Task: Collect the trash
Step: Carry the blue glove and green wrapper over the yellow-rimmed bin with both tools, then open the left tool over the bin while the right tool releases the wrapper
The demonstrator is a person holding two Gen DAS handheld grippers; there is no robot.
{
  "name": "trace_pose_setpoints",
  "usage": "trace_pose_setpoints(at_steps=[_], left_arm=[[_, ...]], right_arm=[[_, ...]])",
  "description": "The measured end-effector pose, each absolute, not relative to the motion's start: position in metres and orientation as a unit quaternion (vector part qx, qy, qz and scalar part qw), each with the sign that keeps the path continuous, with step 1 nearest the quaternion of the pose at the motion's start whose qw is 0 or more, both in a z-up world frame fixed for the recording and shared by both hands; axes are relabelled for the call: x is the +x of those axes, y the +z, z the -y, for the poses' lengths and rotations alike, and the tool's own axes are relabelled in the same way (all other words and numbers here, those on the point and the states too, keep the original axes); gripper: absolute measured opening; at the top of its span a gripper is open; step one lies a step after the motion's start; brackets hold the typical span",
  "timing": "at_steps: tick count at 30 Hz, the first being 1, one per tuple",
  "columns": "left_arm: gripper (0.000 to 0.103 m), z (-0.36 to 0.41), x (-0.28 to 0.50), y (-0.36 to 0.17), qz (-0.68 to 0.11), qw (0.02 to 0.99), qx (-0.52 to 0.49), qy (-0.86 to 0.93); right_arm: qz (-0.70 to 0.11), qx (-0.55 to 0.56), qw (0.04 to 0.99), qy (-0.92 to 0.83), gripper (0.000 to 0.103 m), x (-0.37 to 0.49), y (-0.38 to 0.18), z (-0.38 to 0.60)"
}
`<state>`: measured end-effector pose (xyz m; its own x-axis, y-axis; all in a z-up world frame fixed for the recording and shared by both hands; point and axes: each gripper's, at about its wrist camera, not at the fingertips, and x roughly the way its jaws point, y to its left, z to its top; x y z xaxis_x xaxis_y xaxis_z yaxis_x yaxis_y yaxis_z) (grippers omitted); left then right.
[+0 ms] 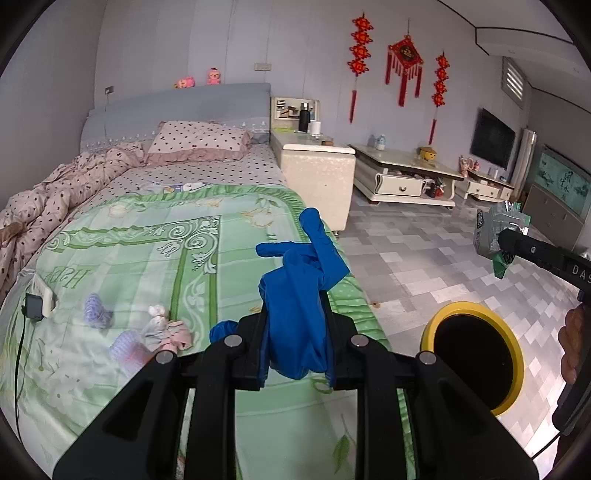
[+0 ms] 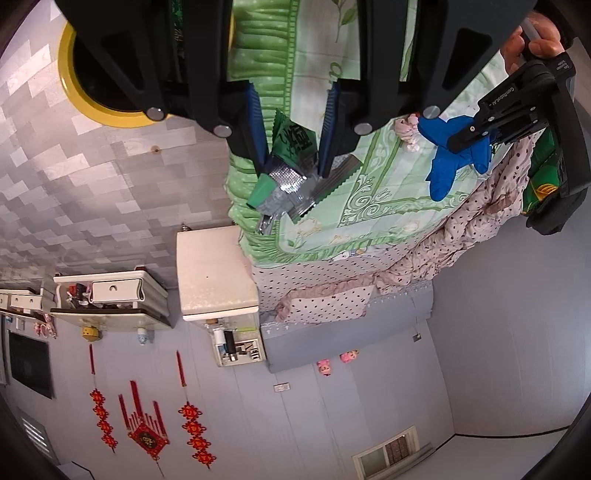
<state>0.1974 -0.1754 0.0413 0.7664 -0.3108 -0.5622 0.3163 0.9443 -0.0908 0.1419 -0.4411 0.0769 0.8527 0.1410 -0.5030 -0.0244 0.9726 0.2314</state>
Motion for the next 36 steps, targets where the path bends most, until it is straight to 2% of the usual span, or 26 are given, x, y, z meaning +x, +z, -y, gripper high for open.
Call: trace_pose_setpoints(at_steps=[10,21,36], left_arm=[[0.021,0.278,0.192,0.042,-0.308,0.921,0.025,-0.238],[0.021,0.366,0.192,0.002,-0.343,0.891,0.04,-0.295],[0.022,0.423,0.191,-0.067,-0.392,0.855,0.066,-0.333]], right_arm=[[-0.262,0.13,0.956,-0.02,0.026,0.12,0.071,0.516],[-0.291,0.155,0.942,-0.055,0.026,0.116,0.031,0.566],[-0.344,0.19,0.916,-0.081,0.027,0.118,-0.028,0.61]])
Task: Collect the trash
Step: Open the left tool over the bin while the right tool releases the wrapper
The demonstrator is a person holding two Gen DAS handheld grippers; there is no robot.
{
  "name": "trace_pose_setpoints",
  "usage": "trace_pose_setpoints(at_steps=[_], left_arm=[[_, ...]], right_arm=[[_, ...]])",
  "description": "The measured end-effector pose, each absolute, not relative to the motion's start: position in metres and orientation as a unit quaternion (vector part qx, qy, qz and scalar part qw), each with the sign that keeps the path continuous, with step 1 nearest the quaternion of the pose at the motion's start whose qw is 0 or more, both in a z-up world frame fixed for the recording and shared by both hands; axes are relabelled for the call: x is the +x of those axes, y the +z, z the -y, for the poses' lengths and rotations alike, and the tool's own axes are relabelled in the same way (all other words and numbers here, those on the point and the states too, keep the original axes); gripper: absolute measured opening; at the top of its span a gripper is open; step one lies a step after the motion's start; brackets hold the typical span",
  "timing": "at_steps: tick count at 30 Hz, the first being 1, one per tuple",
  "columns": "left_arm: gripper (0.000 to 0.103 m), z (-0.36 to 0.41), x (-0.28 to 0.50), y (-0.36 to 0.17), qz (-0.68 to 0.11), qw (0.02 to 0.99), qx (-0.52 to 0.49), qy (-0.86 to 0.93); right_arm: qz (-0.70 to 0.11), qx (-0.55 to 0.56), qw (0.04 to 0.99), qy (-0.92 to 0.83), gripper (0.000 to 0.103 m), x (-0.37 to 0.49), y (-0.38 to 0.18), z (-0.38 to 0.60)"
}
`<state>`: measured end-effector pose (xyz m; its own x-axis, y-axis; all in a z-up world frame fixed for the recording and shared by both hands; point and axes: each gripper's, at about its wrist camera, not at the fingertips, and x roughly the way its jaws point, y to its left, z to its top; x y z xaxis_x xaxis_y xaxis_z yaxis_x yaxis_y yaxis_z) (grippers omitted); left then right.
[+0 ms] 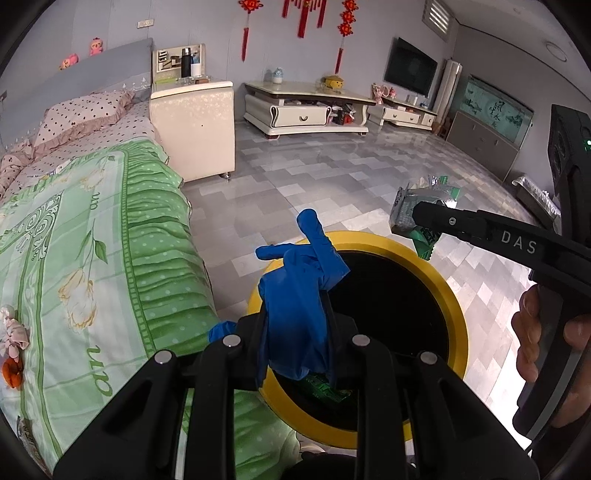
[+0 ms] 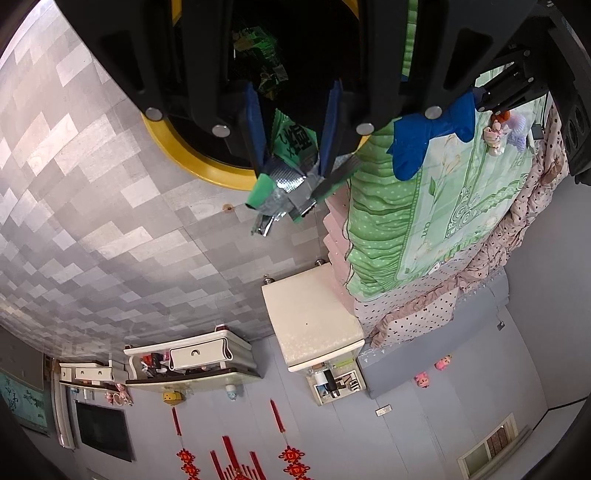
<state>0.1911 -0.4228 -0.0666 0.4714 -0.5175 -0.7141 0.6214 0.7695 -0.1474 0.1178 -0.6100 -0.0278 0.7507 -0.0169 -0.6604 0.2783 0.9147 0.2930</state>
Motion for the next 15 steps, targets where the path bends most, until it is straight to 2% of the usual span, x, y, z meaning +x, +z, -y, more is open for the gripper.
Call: trace_pose_setpoints(at_steps=[9,15], left_arm=[[0.027,0.431,0.185,-0.078,-0.405,0.843,0.062,-0.348],[0.036,0.427,0.185,-0.077,-0.405,0.842,0.059,-0.35]], right_arm=[[-0.345,0.198,0.914,-0.085,0.035,0.108,-0.035,0.621],[-0.346,0.206,0.911,-0.091,0.04,0.105,-0.033,0.622]])
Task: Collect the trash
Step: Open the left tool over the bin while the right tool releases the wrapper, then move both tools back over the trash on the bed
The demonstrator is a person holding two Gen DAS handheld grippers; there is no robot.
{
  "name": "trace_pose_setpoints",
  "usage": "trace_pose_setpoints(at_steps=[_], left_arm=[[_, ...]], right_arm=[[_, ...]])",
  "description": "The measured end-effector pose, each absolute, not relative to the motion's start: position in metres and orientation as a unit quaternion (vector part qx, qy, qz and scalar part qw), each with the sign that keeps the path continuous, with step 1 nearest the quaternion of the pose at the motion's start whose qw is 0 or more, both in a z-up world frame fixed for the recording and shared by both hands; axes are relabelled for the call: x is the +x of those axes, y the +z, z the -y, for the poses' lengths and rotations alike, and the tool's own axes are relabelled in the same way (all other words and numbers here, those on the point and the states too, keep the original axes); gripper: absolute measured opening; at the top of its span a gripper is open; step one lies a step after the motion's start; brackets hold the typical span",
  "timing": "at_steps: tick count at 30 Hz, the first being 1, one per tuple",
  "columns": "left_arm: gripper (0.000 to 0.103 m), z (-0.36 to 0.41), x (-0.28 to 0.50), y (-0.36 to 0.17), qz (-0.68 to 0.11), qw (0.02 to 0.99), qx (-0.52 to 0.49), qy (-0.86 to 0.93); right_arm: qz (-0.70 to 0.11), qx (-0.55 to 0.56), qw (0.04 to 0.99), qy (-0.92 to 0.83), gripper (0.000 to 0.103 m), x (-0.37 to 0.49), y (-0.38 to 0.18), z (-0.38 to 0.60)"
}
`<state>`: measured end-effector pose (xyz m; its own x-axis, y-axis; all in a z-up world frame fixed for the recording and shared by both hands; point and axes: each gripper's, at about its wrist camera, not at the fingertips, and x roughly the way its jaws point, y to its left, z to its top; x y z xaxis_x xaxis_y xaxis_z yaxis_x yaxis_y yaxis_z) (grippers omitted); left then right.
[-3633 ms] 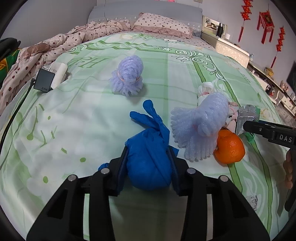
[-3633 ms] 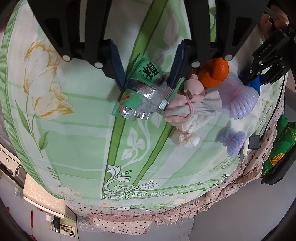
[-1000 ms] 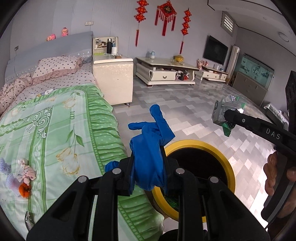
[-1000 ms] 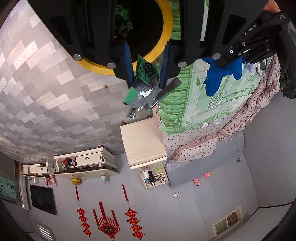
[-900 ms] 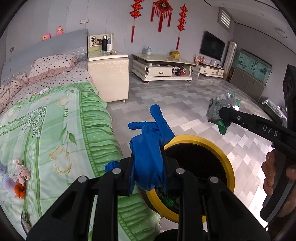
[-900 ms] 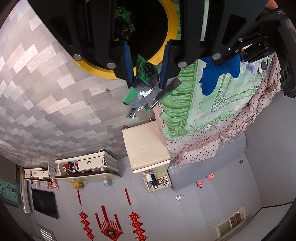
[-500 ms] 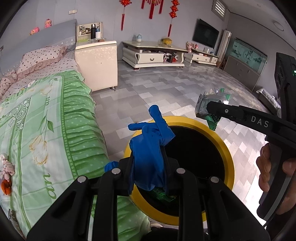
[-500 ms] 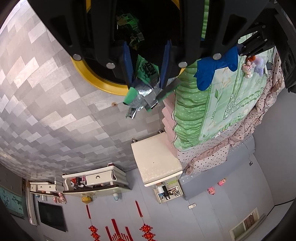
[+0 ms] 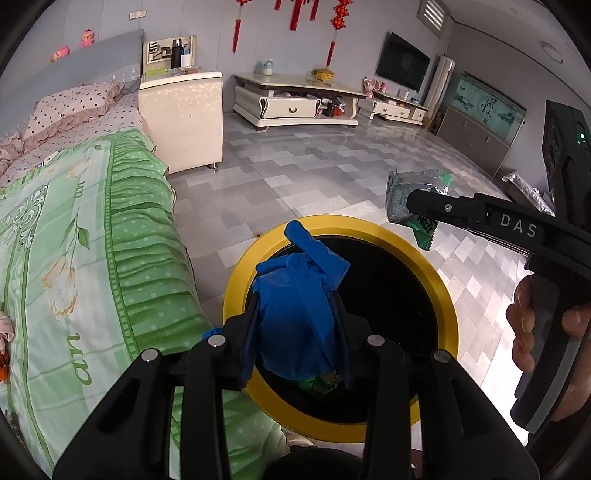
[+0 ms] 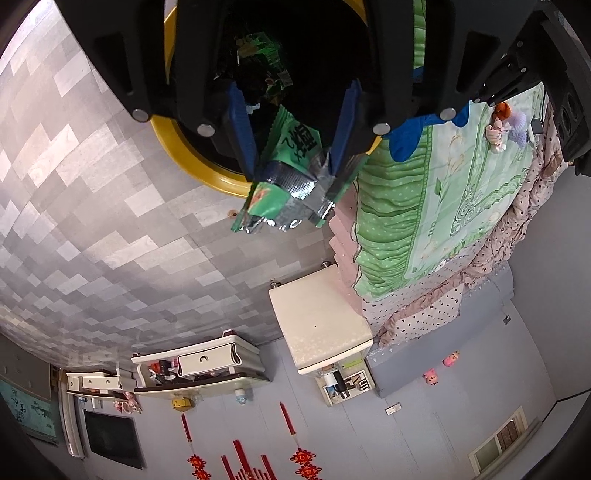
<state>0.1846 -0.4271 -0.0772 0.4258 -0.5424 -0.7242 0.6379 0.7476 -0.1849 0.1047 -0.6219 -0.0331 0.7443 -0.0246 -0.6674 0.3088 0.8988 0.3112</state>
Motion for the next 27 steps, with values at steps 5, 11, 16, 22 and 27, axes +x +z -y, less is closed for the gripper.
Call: trace_pose_setpoints(at_steps=[5,11,16,22,27], left_arm=[[0.048,0.42,0.184,-0.075,-0.405,0.843,0.052,-0.349],[0.06,0.409,0.187,-0.068,-0.403,0.846,0.034,-0.347],[0.067,0.397,0.187,-0.06,-0.393,0.853,0.024,-0.342],[0.078,0.364,0.19,-0.044,-0.367,0.874,0.022,-0.318],[0.084,0.319,0.199,-0.029,-0.342,0.897,0.02,-0.279]], right_arm=[[-0.345,0.206,0.91,-0.101,0.049,0.1,-0.03,0.62],[-0.338,0.203,0.912,-0.113,0.057,0.094,-0.022,0.621],[-0.332,0.203,0.915,-0.111,0.059,0.089,-0.015,0.617],[-0.302,0.193,0.928,-0.105,0.068,0.084,0.001,0.602],[-0.278,0.184,0.94,-0.076,0.077,0.088,0.018,0.576]])
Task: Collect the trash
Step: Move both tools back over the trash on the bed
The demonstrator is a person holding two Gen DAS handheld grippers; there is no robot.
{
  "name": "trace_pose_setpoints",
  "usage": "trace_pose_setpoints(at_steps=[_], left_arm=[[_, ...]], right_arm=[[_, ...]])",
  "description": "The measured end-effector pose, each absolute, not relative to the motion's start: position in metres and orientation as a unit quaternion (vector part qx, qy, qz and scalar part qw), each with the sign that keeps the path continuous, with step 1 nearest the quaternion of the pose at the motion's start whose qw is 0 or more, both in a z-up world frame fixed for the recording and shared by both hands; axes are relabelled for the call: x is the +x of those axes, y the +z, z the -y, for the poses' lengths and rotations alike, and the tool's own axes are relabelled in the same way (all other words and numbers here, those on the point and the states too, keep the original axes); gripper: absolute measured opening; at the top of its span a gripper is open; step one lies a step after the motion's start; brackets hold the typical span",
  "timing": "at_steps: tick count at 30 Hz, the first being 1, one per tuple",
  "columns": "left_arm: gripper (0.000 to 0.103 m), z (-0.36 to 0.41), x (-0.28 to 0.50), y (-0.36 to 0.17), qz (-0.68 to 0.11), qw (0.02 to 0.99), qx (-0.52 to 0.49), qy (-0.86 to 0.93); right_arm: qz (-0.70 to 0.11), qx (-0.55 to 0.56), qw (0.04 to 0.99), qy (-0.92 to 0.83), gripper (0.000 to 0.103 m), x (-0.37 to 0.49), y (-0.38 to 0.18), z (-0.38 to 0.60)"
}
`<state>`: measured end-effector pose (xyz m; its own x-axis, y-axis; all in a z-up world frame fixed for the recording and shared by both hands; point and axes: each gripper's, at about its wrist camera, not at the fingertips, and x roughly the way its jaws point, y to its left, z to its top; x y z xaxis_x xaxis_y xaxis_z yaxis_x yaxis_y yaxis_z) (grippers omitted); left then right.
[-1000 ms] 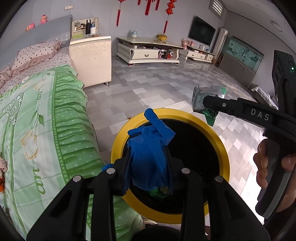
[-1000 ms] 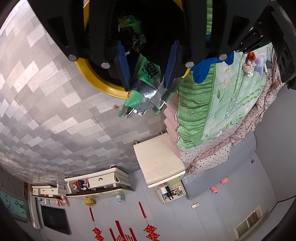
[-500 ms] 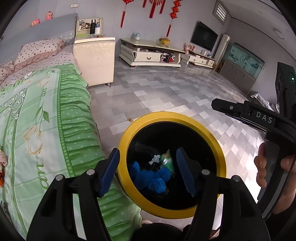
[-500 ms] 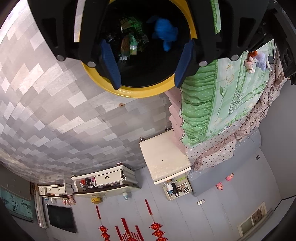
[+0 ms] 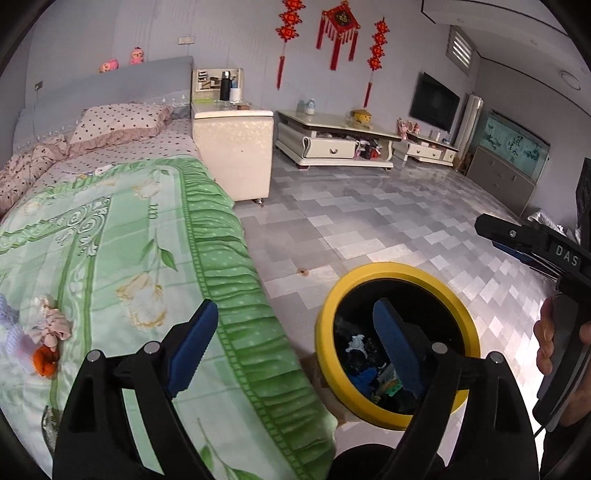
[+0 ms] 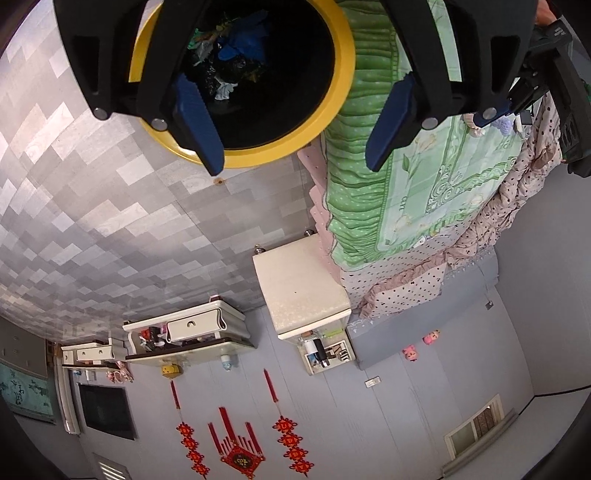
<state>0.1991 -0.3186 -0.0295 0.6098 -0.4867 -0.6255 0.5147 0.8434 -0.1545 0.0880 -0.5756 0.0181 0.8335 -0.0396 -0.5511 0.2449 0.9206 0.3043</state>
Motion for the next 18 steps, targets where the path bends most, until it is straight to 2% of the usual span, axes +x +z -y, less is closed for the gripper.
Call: trace_pose_setpoints(at_steps=[7,18], left_arm=[[0.088,0.236,0.219,-0.013,-0.327,0.92,-0.002,-0.215],[0.089,0.107,0.245,-0.011,-0.324,0.94,-0.017,-0.106]], right_arm=[[-0.263,0.162,0.951,-0.033,0.087,0.107,0.04,0.519],[-0.278,0.12,0.952,0.048,0.087,0.161,0.049,0.416]])
